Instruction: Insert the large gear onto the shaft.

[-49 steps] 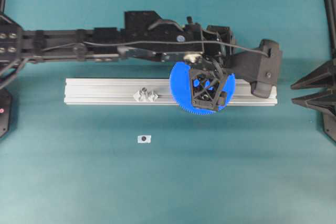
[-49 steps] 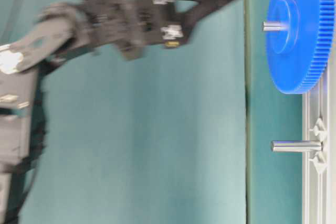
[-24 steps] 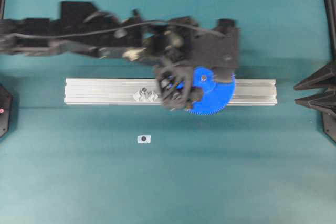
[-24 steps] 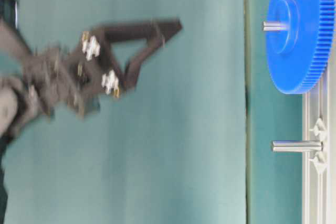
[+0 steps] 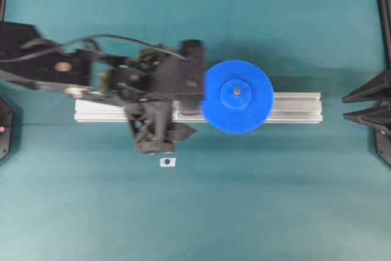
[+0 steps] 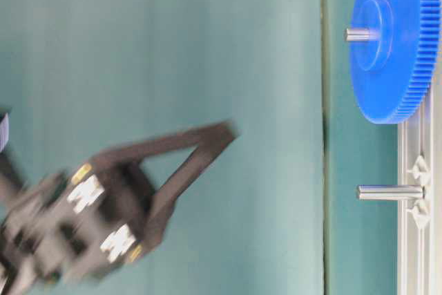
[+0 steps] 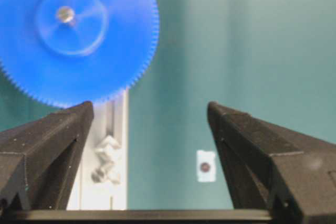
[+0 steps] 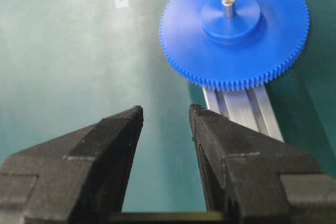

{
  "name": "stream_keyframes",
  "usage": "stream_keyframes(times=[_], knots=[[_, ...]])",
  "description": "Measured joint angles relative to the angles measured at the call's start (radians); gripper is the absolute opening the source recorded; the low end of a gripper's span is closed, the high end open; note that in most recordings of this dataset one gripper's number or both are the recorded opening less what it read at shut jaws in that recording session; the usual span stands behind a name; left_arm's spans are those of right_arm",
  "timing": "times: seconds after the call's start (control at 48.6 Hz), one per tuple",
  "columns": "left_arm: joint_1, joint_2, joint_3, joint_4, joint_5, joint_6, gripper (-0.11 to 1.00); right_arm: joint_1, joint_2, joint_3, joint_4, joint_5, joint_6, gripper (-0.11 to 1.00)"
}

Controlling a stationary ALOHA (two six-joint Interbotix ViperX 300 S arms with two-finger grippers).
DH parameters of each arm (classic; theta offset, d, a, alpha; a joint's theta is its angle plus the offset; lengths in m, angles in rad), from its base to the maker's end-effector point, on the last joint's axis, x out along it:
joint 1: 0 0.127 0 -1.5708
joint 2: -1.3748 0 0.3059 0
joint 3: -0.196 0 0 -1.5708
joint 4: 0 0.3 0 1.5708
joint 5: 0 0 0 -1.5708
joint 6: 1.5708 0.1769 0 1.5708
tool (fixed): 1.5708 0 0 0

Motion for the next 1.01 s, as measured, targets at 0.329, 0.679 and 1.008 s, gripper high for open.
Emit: stream_keyframes(times=[0.329, 0.679, 1.008], knots=[[-0.011, -0.166, 0.169, 0.000, -0.034, -0.005, 0.88, 0.000, -0.018, 0.000, 0.000, 0.015, -0.002, 0.51], [-0.026, -0.310, 0.364, 0.000, -0.178, -0.006, 0.88, 0.002, -0.087, 0.000, 0.000, 0.130, -0.002, 0.51], [-0.028, -0.486, 0.578, 0.000, -0.345, -0.023, 0.87, 0.000, -0.107, 0.000, 0.000, 0.163, -0.002, 0.52]])
